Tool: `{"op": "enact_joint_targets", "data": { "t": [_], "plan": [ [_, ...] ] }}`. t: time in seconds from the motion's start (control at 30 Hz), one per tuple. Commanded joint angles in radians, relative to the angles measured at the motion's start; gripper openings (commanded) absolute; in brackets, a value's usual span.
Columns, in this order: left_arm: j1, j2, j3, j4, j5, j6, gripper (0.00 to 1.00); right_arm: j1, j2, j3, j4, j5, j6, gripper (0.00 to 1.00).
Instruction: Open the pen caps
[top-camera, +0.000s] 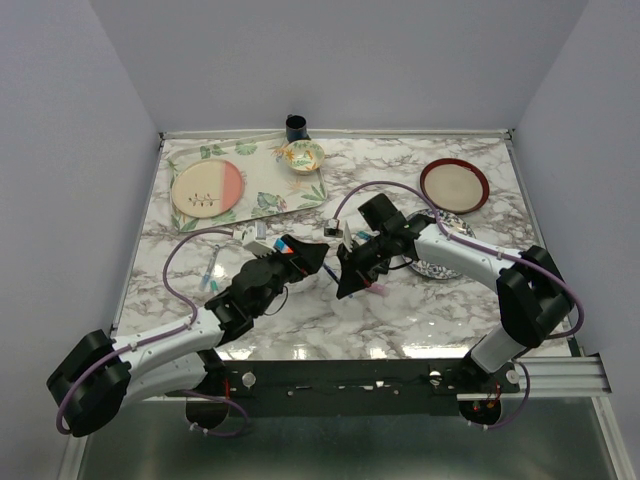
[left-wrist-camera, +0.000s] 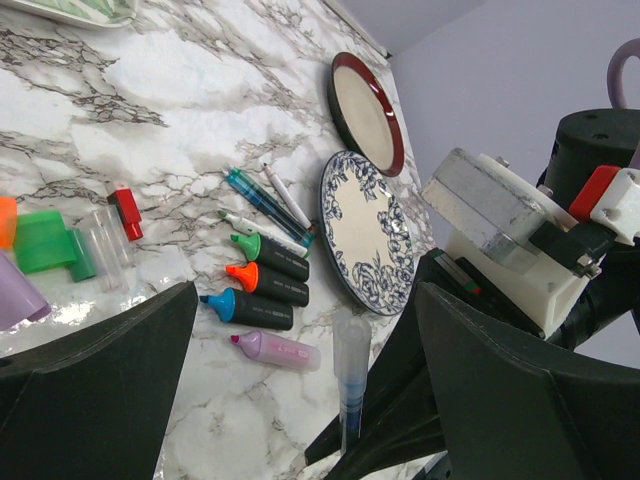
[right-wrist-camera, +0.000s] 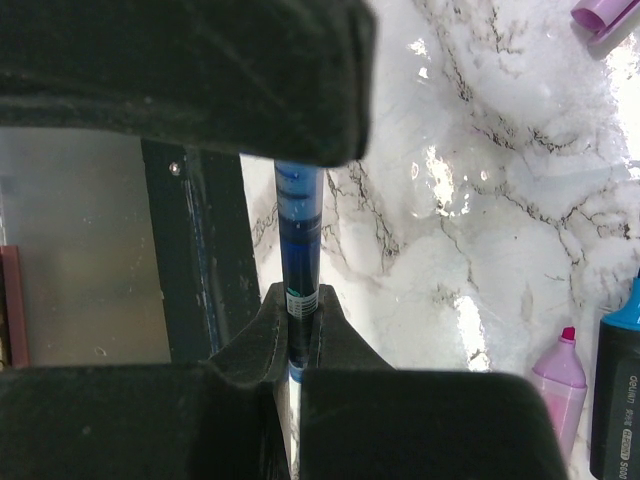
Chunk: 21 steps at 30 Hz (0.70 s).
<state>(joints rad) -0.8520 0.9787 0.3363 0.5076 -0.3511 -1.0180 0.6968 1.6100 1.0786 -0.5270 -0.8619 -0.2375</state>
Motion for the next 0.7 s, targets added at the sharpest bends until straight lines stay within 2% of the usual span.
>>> {"op": "enact_joint_targets", "data": {
  "t": [0.0,0.03,0.13,0.17,0.27,0.53,0.63,0.67],
  "plan": [
    [0.008,0.023,0.041,-0.020,0.000,0.016,0.99,0.007,0.008,0.030,-0.030,-0.025,-0.017,0.01],
    [0.008,0.025,0.043,-0.020,-0.003,0.015,0.98,0.007,0.008,0.032,-0.030,-0.026,-0.017,0.01],
    [0.007,0.029,0.047,-0.024,-0.009,0.019,0.83,0.007,0.008,0.032,-0.030,-0.023,-0.017,0.01],
    [0.007,0.032,0.052,-0.029,-0.009,0.021,0.72,0.007,0.008,0.030,-0.030,-0.022,-0.014,0.01],
    [0.008,0.040,0.064,-0.050,0.000,0.024,0.56,0.007,0.008,0.034,-0.030,-0.014,-0.014,0.01],
    [0.008,0.074,0.118,-0.116,0.046,0.042,0.25,0.007,0.007,0.032,-0.025,0.027,-0.008,0.01],
    [0.008,0.072,0.127,-0.141,0.044,0.045,0.09,0.007,0.007,0.032,-0.027,0.032,-0.010,0.01],
    [0.011,0.069,0.125,-0.150,0.020,0.045,0.00,0.006,0.007,0.035,-0.027,0.034,-0.011,0.01]
  ]
}}
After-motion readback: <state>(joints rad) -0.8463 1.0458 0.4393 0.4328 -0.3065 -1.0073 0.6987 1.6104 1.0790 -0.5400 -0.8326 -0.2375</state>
